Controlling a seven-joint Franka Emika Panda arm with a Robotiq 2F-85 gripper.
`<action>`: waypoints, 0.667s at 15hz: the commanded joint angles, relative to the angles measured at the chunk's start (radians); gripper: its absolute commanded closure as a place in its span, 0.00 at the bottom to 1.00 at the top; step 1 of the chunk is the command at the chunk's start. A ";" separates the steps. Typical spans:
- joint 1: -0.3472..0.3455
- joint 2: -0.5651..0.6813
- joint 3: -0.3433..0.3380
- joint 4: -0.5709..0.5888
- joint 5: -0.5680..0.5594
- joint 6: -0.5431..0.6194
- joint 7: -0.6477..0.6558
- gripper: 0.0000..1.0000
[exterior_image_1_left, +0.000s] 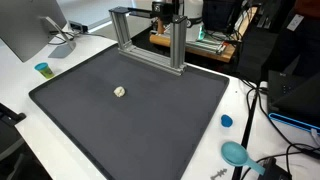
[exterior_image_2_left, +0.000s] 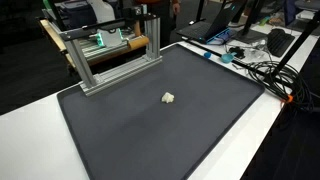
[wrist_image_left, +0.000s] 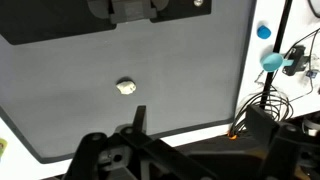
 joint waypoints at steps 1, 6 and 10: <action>-0.004 0.001 0.003 0.002 0.002 -0.002 -0.002 0.00; -0.004 0.001 0.003 0.002 0.002 -0.002 -0.002 0.00; -0.065 -0.008 0.037 -0.026 -0.091 -0.013 0.080 0.00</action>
